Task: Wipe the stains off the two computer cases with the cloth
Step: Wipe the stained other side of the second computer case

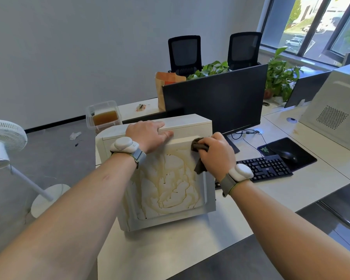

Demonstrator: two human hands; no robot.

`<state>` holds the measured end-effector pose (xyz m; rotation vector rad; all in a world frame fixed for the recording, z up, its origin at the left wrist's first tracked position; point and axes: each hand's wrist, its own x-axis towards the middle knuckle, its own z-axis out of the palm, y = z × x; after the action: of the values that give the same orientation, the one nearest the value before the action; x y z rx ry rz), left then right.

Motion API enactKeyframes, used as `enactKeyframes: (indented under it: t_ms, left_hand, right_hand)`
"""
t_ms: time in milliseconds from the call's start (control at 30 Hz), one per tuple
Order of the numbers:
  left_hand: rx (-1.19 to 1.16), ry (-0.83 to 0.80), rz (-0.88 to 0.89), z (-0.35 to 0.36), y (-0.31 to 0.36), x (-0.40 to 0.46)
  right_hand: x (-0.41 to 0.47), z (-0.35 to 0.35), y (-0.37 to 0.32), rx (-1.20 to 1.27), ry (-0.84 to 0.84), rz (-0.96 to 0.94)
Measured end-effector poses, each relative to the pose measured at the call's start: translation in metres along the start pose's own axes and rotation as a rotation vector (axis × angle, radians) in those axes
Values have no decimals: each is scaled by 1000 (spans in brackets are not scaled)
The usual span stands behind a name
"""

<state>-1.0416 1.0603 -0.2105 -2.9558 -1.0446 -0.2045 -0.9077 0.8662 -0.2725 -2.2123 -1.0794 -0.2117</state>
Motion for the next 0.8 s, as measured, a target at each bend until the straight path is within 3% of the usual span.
enactKeyframes:
  t_ms: [67,300,367,500,600,800]
  left_hand:
    - [5,8,2,1,-1,0]
    - [5,19,5,2,-2,2]
    - [5,20,8,4,-2,3]
    - [0,11,-1,5,-3,5]
    - [3,14,0,6,-3,6]
    - [-10,15,-2,5,-5,6]
  right_hand:
    - [2,1,1,14,13,-29]
    - [-29,19,18,-199,-301,120]
    - [-23,10,12,-158,-284,139]
    - [-6,-3,-16,-34,-79,-91]
    - [5,1,-32,-74,-6,-173]
    - [3,13,-21,-316,-214,-85]
